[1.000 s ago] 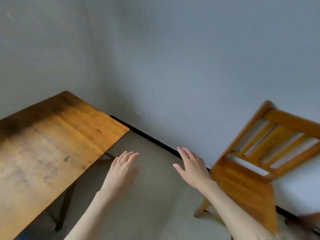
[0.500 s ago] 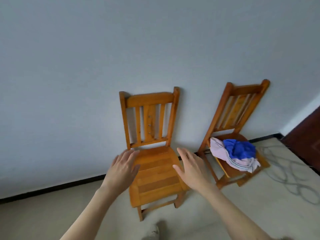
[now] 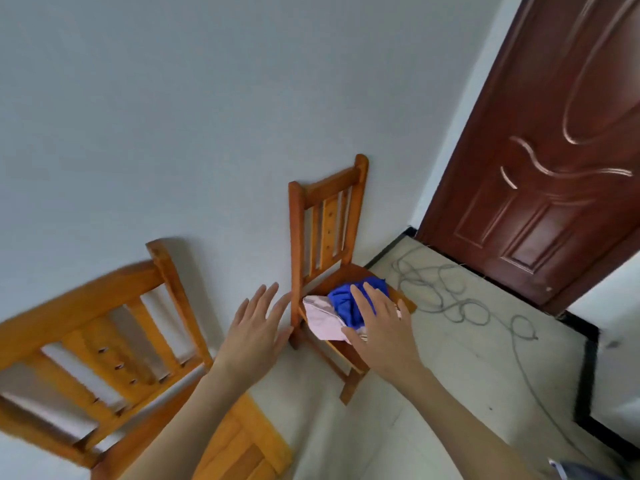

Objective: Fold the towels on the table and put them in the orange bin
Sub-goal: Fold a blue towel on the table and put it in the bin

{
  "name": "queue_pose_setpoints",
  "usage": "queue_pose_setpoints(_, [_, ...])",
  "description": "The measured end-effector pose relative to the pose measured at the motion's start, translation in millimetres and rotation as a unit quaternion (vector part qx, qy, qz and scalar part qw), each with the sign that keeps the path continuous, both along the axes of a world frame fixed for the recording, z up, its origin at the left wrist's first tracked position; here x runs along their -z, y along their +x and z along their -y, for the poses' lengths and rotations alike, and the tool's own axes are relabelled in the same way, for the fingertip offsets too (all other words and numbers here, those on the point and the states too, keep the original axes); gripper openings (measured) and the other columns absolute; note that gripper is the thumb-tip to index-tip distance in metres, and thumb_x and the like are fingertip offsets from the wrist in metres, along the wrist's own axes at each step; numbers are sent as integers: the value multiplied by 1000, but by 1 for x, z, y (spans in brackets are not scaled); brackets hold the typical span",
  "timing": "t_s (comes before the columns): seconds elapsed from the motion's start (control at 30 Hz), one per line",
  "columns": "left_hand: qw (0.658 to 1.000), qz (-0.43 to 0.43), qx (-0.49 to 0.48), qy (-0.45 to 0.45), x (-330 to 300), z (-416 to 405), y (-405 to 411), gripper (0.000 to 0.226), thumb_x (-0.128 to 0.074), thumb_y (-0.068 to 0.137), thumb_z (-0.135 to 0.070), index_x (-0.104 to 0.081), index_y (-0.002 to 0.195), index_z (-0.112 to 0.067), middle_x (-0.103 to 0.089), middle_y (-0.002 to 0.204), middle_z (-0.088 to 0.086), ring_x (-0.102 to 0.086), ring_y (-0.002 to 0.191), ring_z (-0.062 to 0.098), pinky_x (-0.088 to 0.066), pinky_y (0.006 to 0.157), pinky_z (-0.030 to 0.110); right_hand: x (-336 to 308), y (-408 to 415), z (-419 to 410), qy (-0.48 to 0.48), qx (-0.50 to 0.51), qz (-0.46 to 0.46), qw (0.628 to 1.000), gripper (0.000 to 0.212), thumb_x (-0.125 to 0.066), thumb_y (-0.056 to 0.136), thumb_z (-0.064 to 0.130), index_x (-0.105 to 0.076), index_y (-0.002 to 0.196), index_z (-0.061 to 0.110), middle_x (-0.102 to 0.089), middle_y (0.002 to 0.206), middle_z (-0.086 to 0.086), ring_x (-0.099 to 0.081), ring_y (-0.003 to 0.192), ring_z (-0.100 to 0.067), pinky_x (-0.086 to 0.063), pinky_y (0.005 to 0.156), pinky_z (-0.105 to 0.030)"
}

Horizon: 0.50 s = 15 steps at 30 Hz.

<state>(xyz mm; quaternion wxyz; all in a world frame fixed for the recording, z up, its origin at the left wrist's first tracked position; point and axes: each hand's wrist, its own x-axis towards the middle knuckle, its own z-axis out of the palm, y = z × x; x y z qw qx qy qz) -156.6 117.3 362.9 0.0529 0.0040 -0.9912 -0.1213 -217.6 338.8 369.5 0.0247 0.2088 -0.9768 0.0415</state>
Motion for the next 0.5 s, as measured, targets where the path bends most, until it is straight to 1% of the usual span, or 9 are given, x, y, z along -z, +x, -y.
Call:
queue_pose_setpoints(0.1, [998,14,52,-13,10,-26,-58,57,-23,97,-49,-3,148,-33,1,159,-4,2,146,19,-2,117,35,6,-39,-35,-9,53,19,998,67,-27,94,57,0,149,31,-3,158,3,-9,144,-16,-8,115,-43])
queue_pose_setpoints(0.23, [996,43,82,2,37,-57,-122,54,-30,98,-44,-14,148,-30,-9,158,0,-8,145,20,-10,117,36,33,-95,-76,-10,87,61,994,66,-28,94,56,-1,149,31,-4,158,4,-9,144,-16,-8,115,-46])
queue_pose_setpoints(0.33, [995,65,76,12,64,-81,-174,53,-37,97,-39,-25,146,-24,-18,156,5,-15,144,24,-17,116,39,63,-152,-102,-3,75,93,993,66,-27,94,56,0,149,30,-3,158,4,-7,145,-15,-8,115,-47])
queue_pose_setpoints(0.5, [992,127,19,21,122,-116,-260,54,-36,98,-38,-22,147,-22,-17,156,3,-16,144,22,-18,116,36,121,-248,-134,25,19,136,990,64,-30,95,52,-7,149,28,-12,157,0,-14,144,-18,-16,113,-48])
